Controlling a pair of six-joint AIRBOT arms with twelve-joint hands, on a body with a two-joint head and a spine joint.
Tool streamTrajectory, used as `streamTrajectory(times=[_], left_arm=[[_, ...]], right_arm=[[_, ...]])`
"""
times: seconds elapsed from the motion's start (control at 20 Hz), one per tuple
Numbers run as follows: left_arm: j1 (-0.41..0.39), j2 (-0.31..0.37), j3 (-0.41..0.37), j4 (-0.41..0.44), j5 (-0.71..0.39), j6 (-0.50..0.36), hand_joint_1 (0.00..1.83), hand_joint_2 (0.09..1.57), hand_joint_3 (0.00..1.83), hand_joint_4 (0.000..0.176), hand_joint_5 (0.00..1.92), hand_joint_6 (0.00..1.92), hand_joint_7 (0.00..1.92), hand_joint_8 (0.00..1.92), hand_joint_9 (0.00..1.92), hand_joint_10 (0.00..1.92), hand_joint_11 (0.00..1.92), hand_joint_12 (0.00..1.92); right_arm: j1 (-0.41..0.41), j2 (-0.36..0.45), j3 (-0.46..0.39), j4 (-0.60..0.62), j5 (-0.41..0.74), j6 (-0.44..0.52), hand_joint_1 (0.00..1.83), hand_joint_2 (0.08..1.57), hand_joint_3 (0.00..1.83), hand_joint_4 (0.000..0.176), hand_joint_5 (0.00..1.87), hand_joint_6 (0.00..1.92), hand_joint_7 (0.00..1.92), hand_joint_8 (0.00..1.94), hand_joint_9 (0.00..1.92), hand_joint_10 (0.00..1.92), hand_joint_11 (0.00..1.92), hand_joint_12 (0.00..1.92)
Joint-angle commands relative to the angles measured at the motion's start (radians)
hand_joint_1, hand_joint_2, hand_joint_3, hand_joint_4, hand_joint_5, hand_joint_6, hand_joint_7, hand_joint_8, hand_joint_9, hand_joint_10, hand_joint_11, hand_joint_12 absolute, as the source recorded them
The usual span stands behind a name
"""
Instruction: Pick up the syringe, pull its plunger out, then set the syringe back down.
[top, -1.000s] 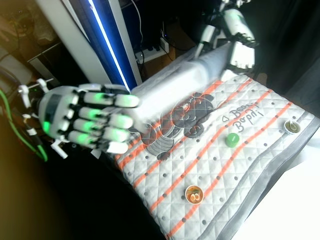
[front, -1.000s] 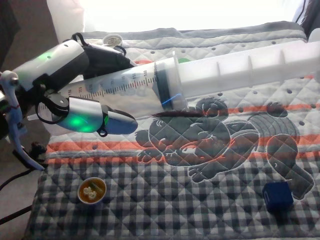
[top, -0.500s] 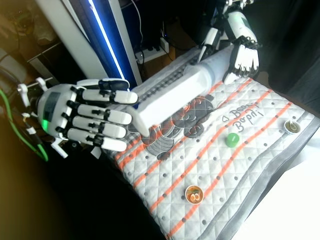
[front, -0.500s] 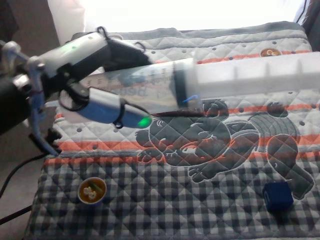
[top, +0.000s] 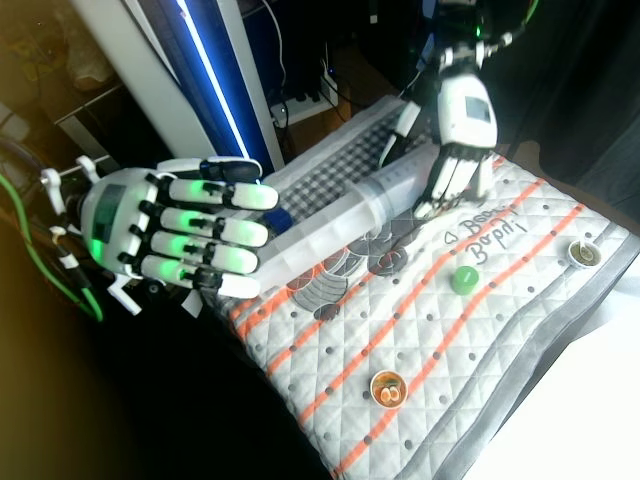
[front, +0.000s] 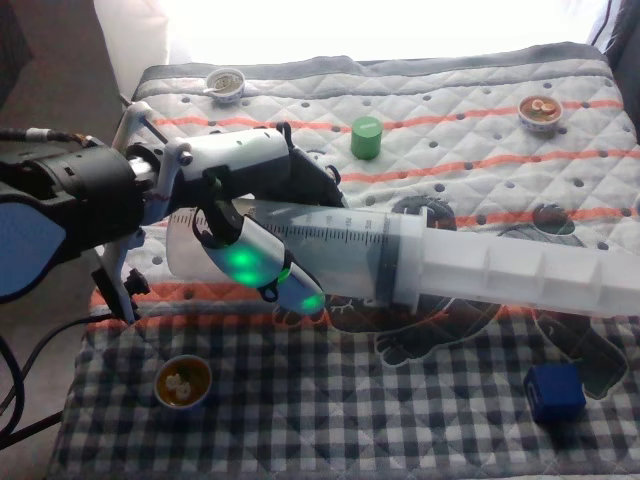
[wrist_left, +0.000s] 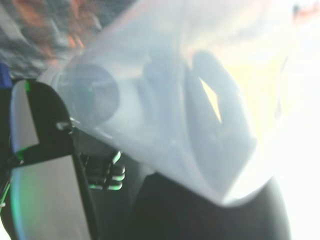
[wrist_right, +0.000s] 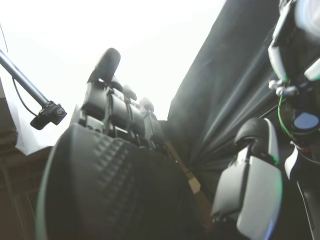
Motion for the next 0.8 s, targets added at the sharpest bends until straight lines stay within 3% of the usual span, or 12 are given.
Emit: streamTrajectory(times=[0.0, 0.05, 0.15, 0.2, 0.3, 0.45, 0.5, 0.55, 0.6, 0.65, 0.7, 0.75], left_arm=[[-0.02, -0.008, 0.004, 0.022, 0.081, -0.012, 1.06, 1.05, 0.0, 0.0, 0.7, 0.59, 0.64, 0.43, 0.37, 0.91, 0.13, 1.72], [-0.019, -0.014, 0.011, 0.024, 0.068, -0.012, 1.03, 1.01, 0.0, 0.0, 0.67, 0.33, 0.61, 0.22, 0.31, 0.78, 0.03, 1.7], [-0.018, -0.025, 0.022, 0.024, 0.05, -0.012, 0.86, 0.97, 0.0, 0.0, 0.43, 0.04, 0.28, 0.01, 0.1, 0.31, 0.0, 1.24], [-0.017, -0.028, 0.026, 0.024, 0.046, -0.012, 0.83, 0.94, 0.0, 0.0, 0.32, 0.01, 0.16, 0.0, 0.05, 0.16, 0.0, 1.01], [-0.013, -0.029, 0.027, 0.016, 0.052, -0.012, 0.75, 0.88, 0.0, 0.057, 0.06, 0.0, 0.01, 0.0, 0.0, 0.01, 0.0, 0.61], [0.0, -0.013, 0.015, -0.015, 0.094, -0.012, 0.66, 0.79, 0.0, 0.087, 0.0, 0.0, 0.0, 0.0, 0.0, 0.0, 0.0, 0.29], [0.004, -0.004, 0.007, -0.027, 0.111, -0.012, 0.72, 0.79, 0.0, 0.114, 0.0, 0.0, 0.0, 0.0, 0.0, 0.0, 0.0, 0.22], [0.007, 0.008, -0.003, -0.041, 0.133, -0.012, 0.75, 0.79, 0.0, 0.102, 0.0, 0.0, 0.0, 0.0, 0.0, 0.0, 0.0, 0.21], [0.009, 0.015, -0.009, -0.047, 0.147, -0.012, 0.78, 0.81, 0.0, 0.061, 0.0, 0.0, 0.0, 0.0, 0.0, 0.0, 0.0, 0.25], [0.013, 0.029, -0.024, -0.055, 0.172, -0.012, 0.58, 0.87, 0.01, 0.028, 0.0, 0.0, 0.0, 0.0, 0.0, 0.0, 0.0, 0.38], [0.02, 0.05, -0.047, -0.065, 0.211, -0.012, 0.48, 0.91, 0.03, 0.044, 0.0, 0.0, 0.0, 0.0, 0.0, 0.0, 0.0, 0.42], [0.03, 0.078, -0.077, -0.077, 0.265, -0.012, 0.42, 0.96, 0.03, 0.039, 0.02, 0.0, 0.03, 0.01, 0.04, 0.01, 0.0, 0.52]], right_arm=[[0.005, 0.0, 0.004, 0.001, 0.124, 0.004, 0.56, 0.91, 0.0, 0.039, 0.03, 0.01, 0.0, 0.0, 0.01, 0.01, 0.0, 0.87], [0.005, 0.0, 0.004, 0.001, 0.124, 0.004, 0.57, 0.9, 0.0, 0.035, 0.05, 0.02, 0.0, 0.0, 0.02, 0.01, 0.0, 0.88], [0.006, 0.0, 0.004, 0.001, 0.124, 0.004, 0.52, 0.89, 0.0, 0.068, 0.04, 0.01, 0.0, 0.0, 0.06, 0.02, 0.0, 0.92], [0.006, 0.0, 0.004, 0.001, 0.124, 0.004, 0.5, 0.89, 0.0, 0.068, 0.03, 0.0, 0.0, 0.0, 0.04, 0.01, 0.0, 0.92], [0.006, 0.0, 0.004, 0.001, 0.124, 0.004, 0.52, 0.89, 0.0, 0.066, 0.02, 0.0, 0.0, 0.0, 0.04, 0.01, 0.0, 0.92], [0.006, 0.0, 0.003, 0.001, 0.125, 0.004, 0.48, 0.9, 0.0, 0.057, 0.0, 0.0, 0.0, 0.0, 0.0, 0.01, 0.0, 0.76], [0.006, 0.0, 0.003, 0.002, 0.125, 0.004, 0.49, 0.9, 0.0, 0.056, 0.01, 0.0, 0.0, 0.0, 0.0, 0.01, 0.0, 0.71], [0.006, 0.0, 0.002, 0.002, 0.127, 0.004, 0.5, 0.9, 0.0, 0.05, 0.0, 0.0, 0.0, 0.0, 0.0, 0.0, 0.0, 0.63], [0.006, 0.0, 0.002, 0.002, 0.128, 0.004, 0.52, 0.91, 0.0, 0.038, 0.0, 0.0, 0.0, 0.0, 0.0, 0.0, 0.0, 0.62], [0.006, 0.0, 0.001, 0.002, 0.129, 0.004, 0.54, 0.92, 0.01, 0.034, 0.01, 0.0, 0.0, 0.0, 0.0, 0.0, 0.0, 0.64], [0.006, 0.0, 0.001, 0.002, 0.131, 0.004, 0.54, 0.92, 0.0, 0.038, 0.01, 0.0, 0.0, 0.0, 0.0, 0.0, 0.0, 0.7], [0.006, 0.0, 0.0, 0.003, 0.134, 0.004, 0.52, 0.9, 0.0, 0.042, 0.03, 0.01, 0.0, 0.0, 0.01, 0.0, 0.0, 0.8]])
